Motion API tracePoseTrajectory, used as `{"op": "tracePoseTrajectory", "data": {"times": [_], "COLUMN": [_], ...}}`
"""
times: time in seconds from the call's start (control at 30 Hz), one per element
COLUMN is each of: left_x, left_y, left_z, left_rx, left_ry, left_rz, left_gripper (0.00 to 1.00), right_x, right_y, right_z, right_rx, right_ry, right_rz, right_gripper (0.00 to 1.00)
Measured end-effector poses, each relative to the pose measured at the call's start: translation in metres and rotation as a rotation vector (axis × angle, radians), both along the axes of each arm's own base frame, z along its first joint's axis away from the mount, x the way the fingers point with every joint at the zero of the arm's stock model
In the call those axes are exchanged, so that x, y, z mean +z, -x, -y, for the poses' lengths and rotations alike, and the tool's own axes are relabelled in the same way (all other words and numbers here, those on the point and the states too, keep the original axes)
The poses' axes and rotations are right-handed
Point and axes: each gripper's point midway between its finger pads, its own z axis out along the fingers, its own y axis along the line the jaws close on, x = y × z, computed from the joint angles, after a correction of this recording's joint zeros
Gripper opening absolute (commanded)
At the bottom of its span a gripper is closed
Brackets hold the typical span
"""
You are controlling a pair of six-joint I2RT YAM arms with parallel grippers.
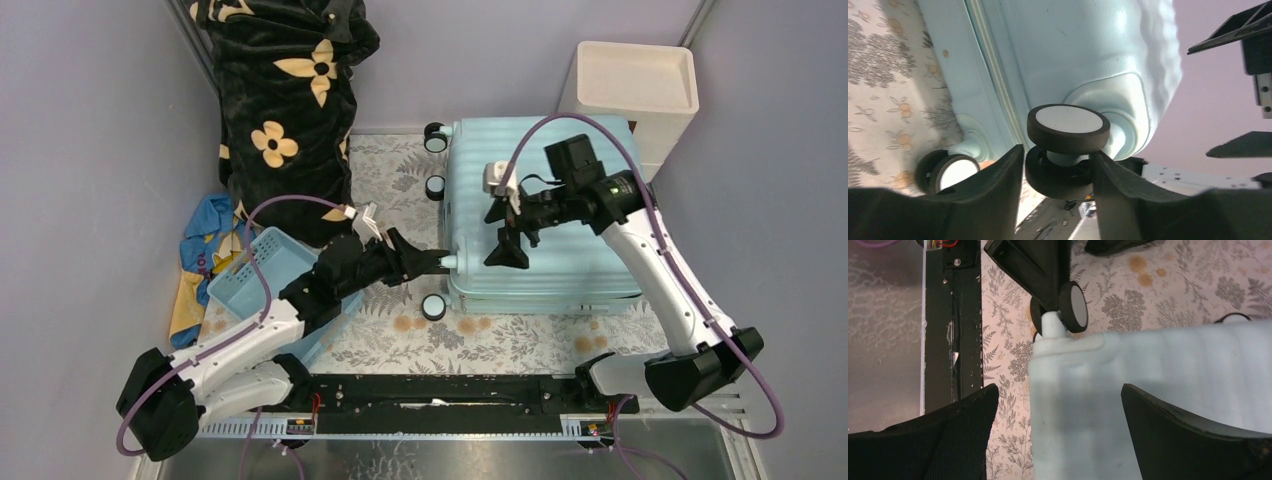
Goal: Open, take out, and arrange the luggage
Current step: Adjust the luggage at the center of the board.
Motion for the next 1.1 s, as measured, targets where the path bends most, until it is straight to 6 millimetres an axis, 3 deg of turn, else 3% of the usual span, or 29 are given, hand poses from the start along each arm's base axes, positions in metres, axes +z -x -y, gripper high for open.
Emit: {"op": "tracePoseTrajectory", "data": {"times": [0.13,0.2,0.5,0.67,0.87,1.1], "left_x": [0.002,0.006,0.034,0.026,-0.01,-0.006], "left_y": [0.001,0.003,0.008,0.021,0.035,0.044], "left_z": [-0.01,-0.02,-0.072,-0.092,-0.094,-0.074], "left_rx": [-0.008,-0.007,0.09,0.121,0.087,-0.01], "left_ry": [-0.128,-0.189,-0.345,-0.313,-0.278,-0.198], "left_rz": [0.072,0.128,0.382,0.472,0.502,0.552], "left_gripper": [0.86,0.92,0.93,0.98,0.99,0.99], "right_x": [-0.007,-0.007,-0.018,-0.043,-0.069,-0.082], "right_y": [0.013,0.015,0.031,0.032,0.018,0.009], "right_z": [-0.022,-0.031,-0.084,-0.106,-0.111,-0.109], "right_rx": [0.104,0.14,0.28,0.311,0.281,0.234], "right_ry": [0.053,0.068,0.129,0.219,0.311,0.387], "right_rz": [0.033,0.058,0.136,0.162,0.158,0.172], "right_gripper": [1.0,1.0,1.0,1.0,1.0,0.96]}}
